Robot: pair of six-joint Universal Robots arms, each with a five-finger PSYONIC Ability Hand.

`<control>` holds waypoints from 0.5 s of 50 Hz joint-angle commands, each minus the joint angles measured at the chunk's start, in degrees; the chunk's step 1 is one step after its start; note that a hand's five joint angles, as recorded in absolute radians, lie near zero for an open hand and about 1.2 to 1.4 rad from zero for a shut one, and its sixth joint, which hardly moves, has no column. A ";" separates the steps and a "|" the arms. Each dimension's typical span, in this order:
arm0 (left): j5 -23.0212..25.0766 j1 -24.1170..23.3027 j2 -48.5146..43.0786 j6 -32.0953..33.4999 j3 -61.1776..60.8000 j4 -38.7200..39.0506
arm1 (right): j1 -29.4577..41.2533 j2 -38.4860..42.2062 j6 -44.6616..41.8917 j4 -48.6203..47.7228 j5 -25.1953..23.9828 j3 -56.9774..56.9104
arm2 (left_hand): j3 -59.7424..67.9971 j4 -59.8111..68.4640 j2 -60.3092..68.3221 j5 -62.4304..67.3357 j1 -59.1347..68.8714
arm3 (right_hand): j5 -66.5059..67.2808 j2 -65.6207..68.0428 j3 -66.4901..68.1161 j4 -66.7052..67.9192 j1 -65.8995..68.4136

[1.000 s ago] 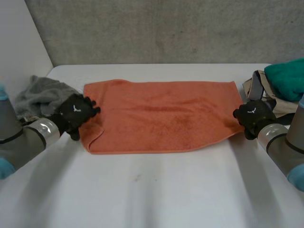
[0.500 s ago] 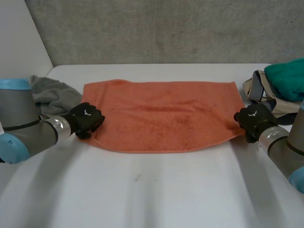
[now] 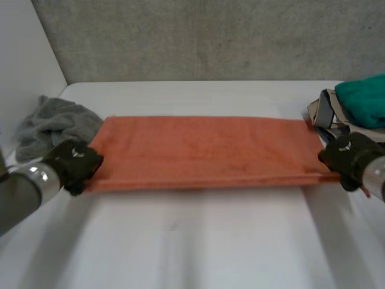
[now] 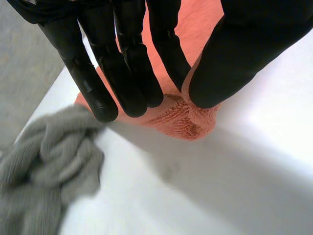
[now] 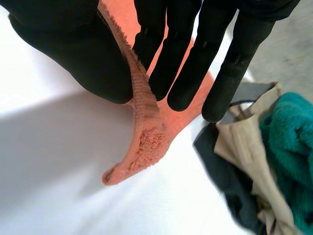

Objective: Fold the laundry.

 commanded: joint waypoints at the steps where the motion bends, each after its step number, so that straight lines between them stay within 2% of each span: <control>1: -5.73 -0.41 12.39 0.08 -14.25 -5.63 | -3.30 -5.86 -11.72 13.05 -0.03 4.56 | 11.91 11.42 11.56 13.98 16.84 | 12.11 11.97 11.48 11.30 16.10; 6: -5.73 -1.90 13.54 1.32 -16.89 -6.34 | -4.71 -5.95 -14.63 13.94 0.06 7.02 | 11.91 11.42 11.56 13.98 16.84 | 12.11 11.97 11.48 11.30 16.10; 9: -5.91 -2.26 11.79 1.31 -14.79 -3.89 | -4.71 -5.34 -14.63 13.06 0.06 6.77 | 11.91 11.42 11.56 13.98 16.84 | 12.11 11.97 11.48 11.30 16.10; 17: -7.83 -5.15 -1.30 -4.21 -1.62 8.67 | -3.83 7.40 -13.41 -1.87 0.41 0.62 | 11.91 11.42 11.56 13.98 16.84 | 12.11 11.97 11.48 11.30 16.10; 22: -15.29 -8.22 -13.49 -7.12 10.40 15.09 | -1.12 16.00 -9.72 -11.96 0.76 -5.87 | 11.91 11.42 11.56 13.98 16.84 | 12.11 11.97 11.48 11.30 16.10; 25: -18.81 -9.90 -18.70 -7.03 15.96 15.63 | 1.00 18.91 -8.83 -15.58 1.11 -9.13 | 11.91 11.42 11.56 13.98 16.84 | 12.11 11.97 11.48 11.30 16.10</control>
